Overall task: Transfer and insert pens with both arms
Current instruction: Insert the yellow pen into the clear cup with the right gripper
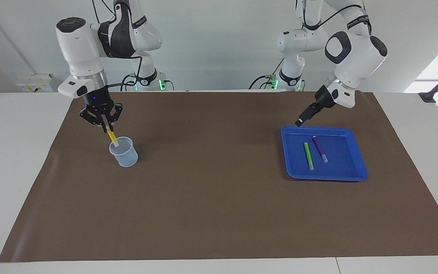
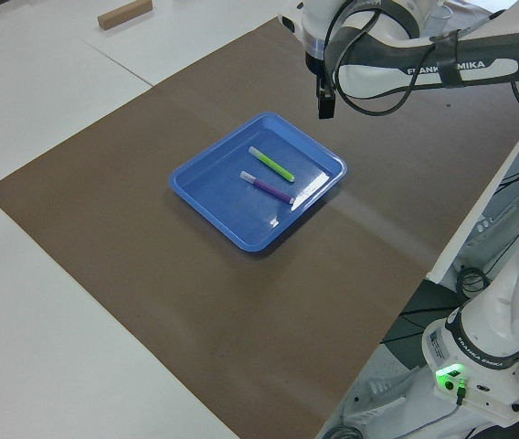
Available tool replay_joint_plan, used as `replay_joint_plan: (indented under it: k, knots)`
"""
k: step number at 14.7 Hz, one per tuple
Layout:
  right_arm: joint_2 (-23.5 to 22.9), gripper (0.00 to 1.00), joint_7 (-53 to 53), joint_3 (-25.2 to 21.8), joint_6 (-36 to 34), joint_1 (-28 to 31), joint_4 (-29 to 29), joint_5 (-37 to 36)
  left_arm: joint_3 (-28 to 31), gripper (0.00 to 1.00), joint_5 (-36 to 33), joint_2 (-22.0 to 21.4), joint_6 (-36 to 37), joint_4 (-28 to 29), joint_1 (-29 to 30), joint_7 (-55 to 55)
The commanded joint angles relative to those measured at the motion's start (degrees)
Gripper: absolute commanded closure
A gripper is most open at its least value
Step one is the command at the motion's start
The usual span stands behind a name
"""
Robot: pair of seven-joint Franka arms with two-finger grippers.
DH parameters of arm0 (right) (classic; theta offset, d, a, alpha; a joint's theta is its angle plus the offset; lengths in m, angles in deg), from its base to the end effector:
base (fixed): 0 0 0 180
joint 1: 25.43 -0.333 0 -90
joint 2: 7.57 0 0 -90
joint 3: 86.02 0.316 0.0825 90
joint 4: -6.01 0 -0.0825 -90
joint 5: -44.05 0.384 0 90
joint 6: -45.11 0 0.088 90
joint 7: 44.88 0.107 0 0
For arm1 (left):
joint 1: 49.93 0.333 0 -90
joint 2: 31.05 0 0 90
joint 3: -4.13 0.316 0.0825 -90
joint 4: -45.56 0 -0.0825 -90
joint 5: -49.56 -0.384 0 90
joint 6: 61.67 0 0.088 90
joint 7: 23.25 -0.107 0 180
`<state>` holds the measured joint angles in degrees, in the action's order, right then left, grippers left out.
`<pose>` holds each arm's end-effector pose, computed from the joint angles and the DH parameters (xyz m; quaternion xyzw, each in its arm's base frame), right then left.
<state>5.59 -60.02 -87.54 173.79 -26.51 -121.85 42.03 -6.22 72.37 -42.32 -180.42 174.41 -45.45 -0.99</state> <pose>0.5030 -0.0055 0.4914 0.9831 0.1361 0.1189 0.0283 0.4853 -0.0724 0.4505 0.9594 0.2343 -0.0281 0.1547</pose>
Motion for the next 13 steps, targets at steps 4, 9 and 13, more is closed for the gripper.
replay_joint_plan:
  k: [4,9,13]
  knots:
    - [1.08,1.0,-0.07,-0.33,9.2,0.47,-7.57,-0.17,-0.37,0.0,-13.36,11.35,-10.42,0.0,6.33,-22.77]
    - [-1.73,1.0,0.19,-0.41,13.25,0.47,-9.16,3.42,-0.37,0.15,-19.99,17.25,-16.95,0.0,5.72,-22.87]
    - [-3.05,1.0,0.19,-1.11,14.49,0.64,-9.69,3.52,-0.46,0.25,-23.42,18.31,-16.69,0.09,5.63,-22.96]
